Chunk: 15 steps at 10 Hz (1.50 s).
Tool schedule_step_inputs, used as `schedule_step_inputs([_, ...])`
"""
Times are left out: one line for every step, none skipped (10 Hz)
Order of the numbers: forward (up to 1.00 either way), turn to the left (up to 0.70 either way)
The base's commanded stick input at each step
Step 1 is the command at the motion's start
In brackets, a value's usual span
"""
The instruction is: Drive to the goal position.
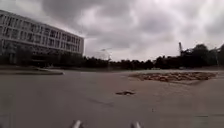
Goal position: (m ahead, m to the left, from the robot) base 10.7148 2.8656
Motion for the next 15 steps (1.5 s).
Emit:
schedule_step_inputs([1.00,0.00])
schedule_step_inputs([1.00,0.00])
schedule_step_inputs([1.00,0.00])
schedule_step_inputs([1.00,0.00])
schedule_step_inputs([1.00,0.00])
schedule_step_inputs([1.00,0.00])
schedule_step_inputs([1.00,0.00])
schedule_step_inputs([1.00,0.00])
schedule_step_inputs([1.00,0.00])
schedule_step_inputs([1.00,0.00])
schedule_step_inputs([1.00,0.00])
schedule_step_inputs([1.00,0.00])
schedule_step_inputs([1.00,0.00])
schedule_step_inputs([1.00,0.00])
schedule_step_inputs([1.00,0.00])
